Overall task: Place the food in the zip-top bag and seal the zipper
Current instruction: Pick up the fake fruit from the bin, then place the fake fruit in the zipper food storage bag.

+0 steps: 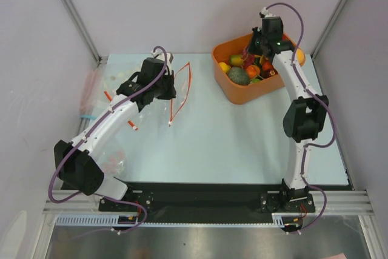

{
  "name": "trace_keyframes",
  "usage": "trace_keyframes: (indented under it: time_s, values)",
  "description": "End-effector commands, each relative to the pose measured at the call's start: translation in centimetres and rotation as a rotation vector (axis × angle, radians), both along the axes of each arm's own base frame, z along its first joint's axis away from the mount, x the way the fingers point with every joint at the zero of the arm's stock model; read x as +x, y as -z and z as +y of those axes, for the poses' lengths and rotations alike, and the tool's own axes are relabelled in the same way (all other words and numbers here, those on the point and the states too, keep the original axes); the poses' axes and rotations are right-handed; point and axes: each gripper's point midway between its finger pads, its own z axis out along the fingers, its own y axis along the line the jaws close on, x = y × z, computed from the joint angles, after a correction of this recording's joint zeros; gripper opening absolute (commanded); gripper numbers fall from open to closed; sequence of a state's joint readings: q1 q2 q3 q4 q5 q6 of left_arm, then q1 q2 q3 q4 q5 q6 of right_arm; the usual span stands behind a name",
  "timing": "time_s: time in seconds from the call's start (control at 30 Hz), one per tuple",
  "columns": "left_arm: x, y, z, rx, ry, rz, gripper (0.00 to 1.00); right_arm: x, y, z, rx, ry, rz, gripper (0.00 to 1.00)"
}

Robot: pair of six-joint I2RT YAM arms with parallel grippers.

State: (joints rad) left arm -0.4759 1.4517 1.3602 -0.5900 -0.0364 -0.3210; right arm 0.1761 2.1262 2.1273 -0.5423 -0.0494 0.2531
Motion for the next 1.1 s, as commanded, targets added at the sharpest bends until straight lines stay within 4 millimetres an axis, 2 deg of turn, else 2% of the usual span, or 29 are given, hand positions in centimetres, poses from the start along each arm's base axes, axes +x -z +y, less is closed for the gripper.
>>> trace_keyframes:
  time_s: [0.0, 0.07, 0.1, 0.17, 0.2, 0.27, 0.3, 0.33, 0.4, 0.43, 0.47, 0.5, 0.53, 0.6, 0.63, 0.67, 0.87, 0.93, 1.03, 1.07]
  values:
    - [0.1, -2.5, -1.4, -0.07, 0.004, -0.017, 0.0, -2.6, -10.0, 0.2, 0.051, -0.015, -0.202, 0.0]
    - [-0.2, -2.3, -2.0, -0.074, 0.013, -0.001, 0.0, -3.9, -10.8, 0.5, 0.062, -0.035, -0.207, 0.0]
    - [-0.3, -2.7, -2.3, -0.084, 0.012, 0.0, 0.0, -5.0, -12.5, 0.5, 0.078, -0.04, -0.231, 0.0]
    - [-0.5, -2.7, -2.9, -0.092, 0.017, 0.009, 0.0, -6.5, -13.1, 1.1, 0.102, -0.071, -0.226, 0.0]
    - [-0.6, -3.1, -3.2, -0.106, 0.013, 0.008, 0.0, -7.6, -14.6, 1.0, 0.12, -0.073, -0.247, 0.0]
    - [-0.8, -3.1, -3.7, -0.11, 0.019, 0.019, 0.0, -9.1, -15.1, 1.7, 0.142, -0.103, -0.246, 0.0]
    - [-0.7, -3.6, -4.1, -0.121, 0.019, 0.017, 0.0, -10.6, -16.9, 2.2, 0.152, -0.121, -0.28, 0.0]
    - [-0.9, -3.8, -4.5, -0.124, 0.027, 0.018, 0.0, -11.2, -17.3, 2.4, 0.159, -0.124, -0.288, 0.0]
    - [-0.8, -4.2, -5.1, -0.131, 0.028, 0.025, 0.0, -13.0, -18.5, 3.5, 0.18, -0.163, -0.302, 0.0]
    - [-0.8, -4.4, -5.6, -0.135, 0.032, 0.03, 0.0, -14.4, -19.7, 3.9, 0.199, -0.189, -0.318, 0.0]
    - [-0.9, -4.0, -5.8, -0.129, 0.036, 0.041, 0.0, -15.2, -20.3, 4.3, 0.213, -0.208, -0.322, 0.0]
    - [-0.8, -4.5, -6.1, -0.138, 0.038, 0.036, 0.0, -16.0, -20.7, 4.7, 0.225, -0.227, -0.325, 0.0]
    - [-0.8, -4.6, -6.5, -0.14, 0.044, 0.039, 0.0, -17.7, -22.0, 5.7, 0.249, -0.277, -0.348, 0.0]
    - [-0.7, -4.7, -7.2, -0.144, 0.047, 0.046, 0.0, -19.2, -22.3, 6.7, 0.271, -0.31, -0.347, 0.0]
    - [-1.2, -4.8, -7.9, -0.158, 0.076, 0.056, 0.0, -20.2, -22.8, 7.7, 0.28, -0.342, -0.36, 0.0]
    - [-1.2, -4.9, -8.2, -0.156, 0.078, 0.056, 0.0, -21.3, -23.8, 7.9, 0.29, -0.354, -0.382, 0.0]
    - [-1.8, -5.1, -10.2, -0.168, 0.113, 0.074, 0.0, -24.3, -25.0, 10.1, 0.363, -0.416, -0.392, 0.0]
    - [-2.0, -5.8, -10.8, -0.182, 0.12, 0.072, 0.0, -24.9, -25.2, 10.4, 0.373, -0.422, -0.391, 0.0]
    - [-2.3, -6.4, -11.5, -0.195, 0.131, 0.075, 0.0, -25.3, -24.4, 11.1, 0.384, -0.429, -0.374, 0.0]
    - [-2.3, -6.6, -11.7, -0.199, 0.136, 0.077, 0.0, -25.1, -23.2, 11.3, 0.38, -0.429, -0.348, 0.0]
